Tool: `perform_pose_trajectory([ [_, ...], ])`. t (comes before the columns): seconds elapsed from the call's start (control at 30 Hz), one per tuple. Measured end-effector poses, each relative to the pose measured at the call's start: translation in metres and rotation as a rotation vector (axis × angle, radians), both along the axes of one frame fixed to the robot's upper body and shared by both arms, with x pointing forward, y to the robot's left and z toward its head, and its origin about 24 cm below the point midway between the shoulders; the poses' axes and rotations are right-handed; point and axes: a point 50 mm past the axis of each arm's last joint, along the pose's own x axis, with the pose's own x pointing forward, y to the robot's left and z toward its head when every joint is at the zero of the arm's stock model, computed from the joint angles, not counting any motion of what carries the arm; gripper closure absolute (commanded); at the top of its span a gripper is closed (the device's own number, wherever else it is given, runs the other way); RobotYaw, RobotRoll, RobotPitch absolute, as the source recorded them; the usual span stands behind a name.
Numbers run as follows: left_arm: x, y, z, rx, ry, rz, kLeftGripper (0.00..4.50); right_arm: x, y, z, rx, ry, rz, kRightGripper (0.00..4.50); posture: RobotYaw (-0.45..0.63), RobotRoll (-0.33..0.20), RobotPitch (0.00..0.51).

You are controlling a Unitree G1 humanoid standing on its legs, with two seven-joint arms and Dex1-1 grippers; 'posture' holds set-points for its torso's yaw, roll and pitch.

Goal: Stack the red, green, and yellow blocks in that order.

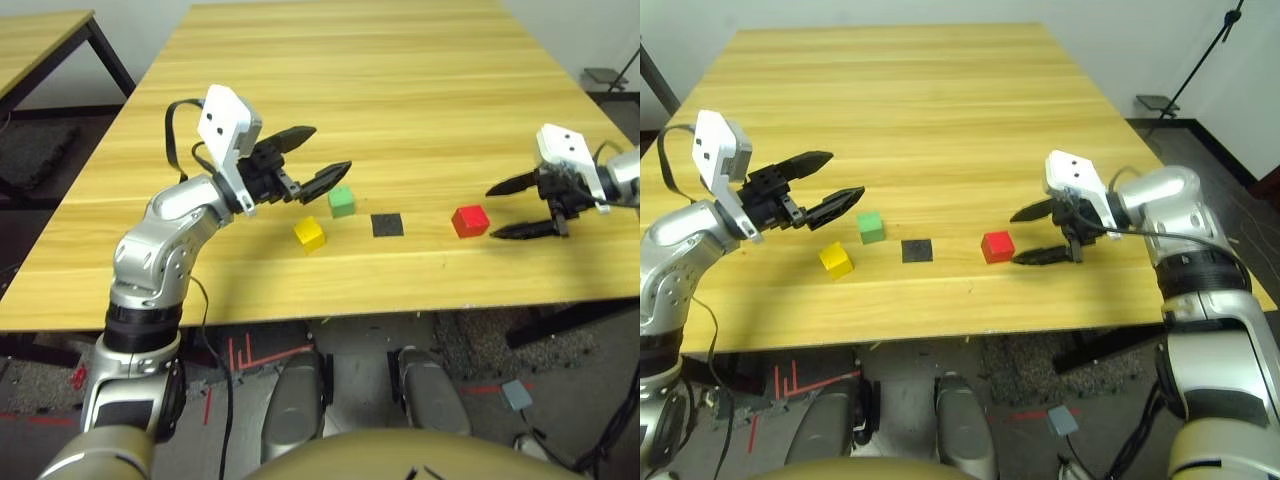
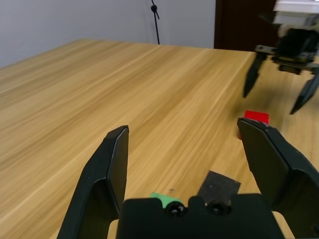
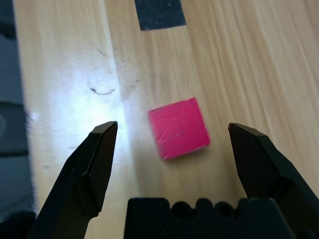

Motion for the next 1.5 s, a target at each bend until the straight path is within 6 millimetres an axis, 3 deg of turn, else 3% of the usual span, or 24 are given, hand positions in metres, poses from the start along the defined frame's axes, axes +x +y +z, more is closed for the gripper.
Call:
perform_pose_trajectory([
  [0.47,-0.007,-0.001,-0.004,0.003,0.011,0.056,0.06,0.007,0.012,-0.026,-0.136,0.023,0.102,0.0,0.35,-0.146,0.073],
  [0.57,-0.008,-0.002,-0.003,0.002,0.007,0.068,0.0,0.01,0.019,-0.031,-0.134,0.001,0.111,0.58,0.37,-0.146,0.073],
  [0.77,-0.01,-0.004,-0.001,0.003,0.008,0.078,0.0,0.019,0.04,-0.018,-0.085,-0.04,0.139,2.43,0.39,-0.155,0.07],
  [0.9,-0.01,-0.003,-0.001,0.006,0.013,0.091,0.0,0.021,0.057,-0.003,-0.069,-0.032,0.178,2.43,0.41,-0.166,0.068],
  [1.03,-0.008,-0.004,0.002,0.005,0.005,0.098,0.0,0.019,0.088,0.011,-0.068,-0.043,0.246,2.43,0.42,-0.183,0.068],
  [1.23,-0.006,-0.008,0.004,-0.011,-0.008,0.113,0.0,0.019,0.134,0.002,-0.07,-0.037,0.293,2.43,0.45,-0.218,0.076],
  [1.5,-0.005,-0.012,0.001,-0.025,-0.007,0.139,0.0,0.026,0.149,-0.004,-0.124,-0.079,0.238,2.43,0.49,-0.229,0.09],
])
